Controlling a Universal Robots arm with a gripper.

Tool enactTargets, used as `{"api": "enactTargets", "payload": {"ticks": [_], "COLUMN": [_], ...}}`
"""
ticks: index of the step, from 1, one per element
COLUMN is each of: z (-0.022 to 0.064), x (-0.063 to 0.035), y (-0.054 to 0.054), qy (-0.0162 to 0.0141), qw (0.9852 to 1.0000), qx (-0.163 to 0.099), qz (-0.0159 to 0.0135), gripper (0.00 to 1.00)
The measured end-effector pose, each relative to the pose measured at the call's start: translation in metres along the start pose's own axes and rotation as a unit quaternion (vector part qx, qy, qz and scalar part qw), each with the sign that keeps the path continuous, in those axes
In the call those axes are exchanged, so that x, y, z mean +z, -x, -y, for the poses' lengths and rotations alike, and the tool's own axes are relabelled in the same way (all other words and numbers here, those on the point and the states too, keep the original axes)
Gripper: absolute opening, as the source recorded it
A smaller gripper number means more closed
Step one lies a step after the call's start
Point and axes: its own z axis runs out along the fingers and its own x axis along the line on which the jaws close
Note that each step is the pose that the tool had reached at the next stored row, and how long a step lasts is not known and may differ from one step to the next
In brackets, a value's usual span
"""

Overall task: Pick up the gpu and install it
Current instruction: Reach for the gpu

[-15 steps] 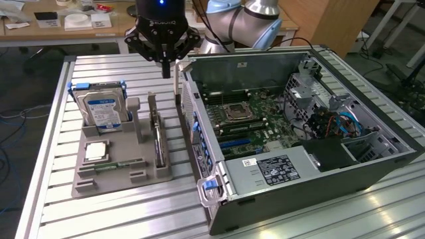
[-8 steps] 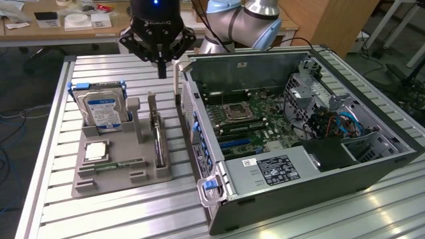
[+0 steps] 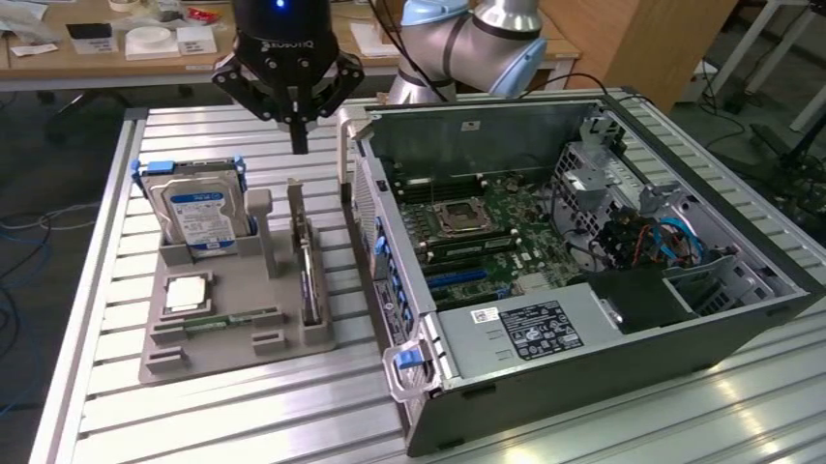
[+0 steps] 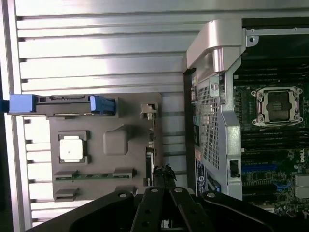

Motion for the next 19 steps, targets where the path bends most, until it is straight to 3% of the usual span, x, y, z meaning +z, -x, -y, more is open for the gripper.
{"api": "enactTargets", "payload": {"ticks": [6,19], "z": [0.0028,0.0348], "x": [-0.0002,-0.0017], "y": [-0.003,-0.002], "qy": [-0.0001,0.0000], "qw": [1.0000,1.0000], "qx": [0.000,0.000], "qz": [-0.0001,-0.0001], "gripper": [0.11,0.11]}}
